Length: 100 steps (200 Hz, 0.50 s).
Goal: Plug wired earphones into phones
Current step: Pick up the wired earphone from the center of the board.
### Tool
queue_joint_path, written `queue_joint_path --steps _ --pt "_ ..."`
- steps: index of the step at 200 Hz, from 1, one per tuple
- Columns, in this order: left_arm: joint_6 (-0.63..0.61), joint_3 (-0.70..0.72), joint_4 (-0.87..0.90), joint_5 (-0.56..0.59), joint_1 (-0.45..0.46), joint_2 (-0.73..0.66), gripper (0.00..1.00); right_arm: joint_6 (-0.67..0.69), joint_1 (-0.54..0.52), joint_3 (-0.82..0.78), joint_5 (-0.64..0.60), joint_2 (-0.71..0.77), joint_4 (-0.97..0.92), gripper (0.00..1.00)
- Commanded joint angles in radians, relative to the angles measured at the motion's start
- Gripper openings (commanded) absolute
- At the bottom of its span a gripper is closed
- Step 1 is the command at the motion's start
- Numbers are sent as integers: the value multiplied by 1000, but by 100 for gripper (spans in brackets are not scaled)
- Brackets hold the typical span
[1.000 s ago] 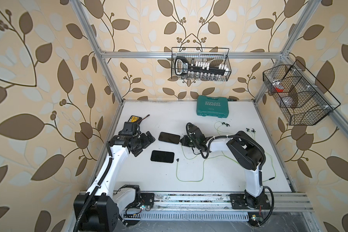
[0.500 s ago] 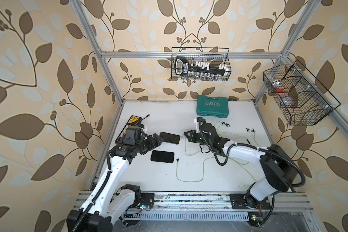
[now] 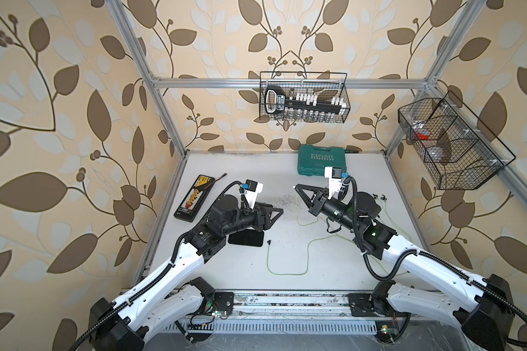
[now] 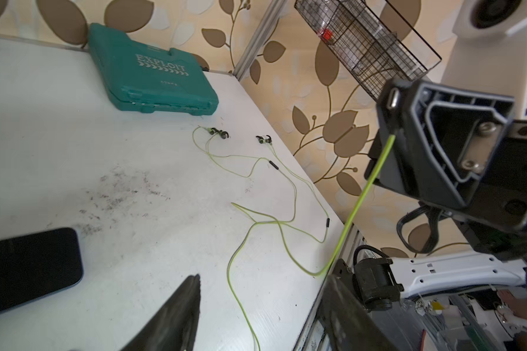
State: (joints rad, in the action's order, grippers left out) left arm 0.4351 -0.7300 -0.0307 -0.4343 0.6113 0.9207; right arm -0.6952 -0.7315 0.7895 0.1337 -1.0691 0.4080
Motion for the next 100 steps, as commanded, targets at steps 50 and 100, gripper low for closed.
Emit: queue_joint_path --steps 50,100 --pt "-139 -6 -315 103 127 93 61 69 -10 2 -24 -15 -41 9" --pt "-142 -66 -304 118 127 201 43 71 -19 -11 -1 -17 -30 9"
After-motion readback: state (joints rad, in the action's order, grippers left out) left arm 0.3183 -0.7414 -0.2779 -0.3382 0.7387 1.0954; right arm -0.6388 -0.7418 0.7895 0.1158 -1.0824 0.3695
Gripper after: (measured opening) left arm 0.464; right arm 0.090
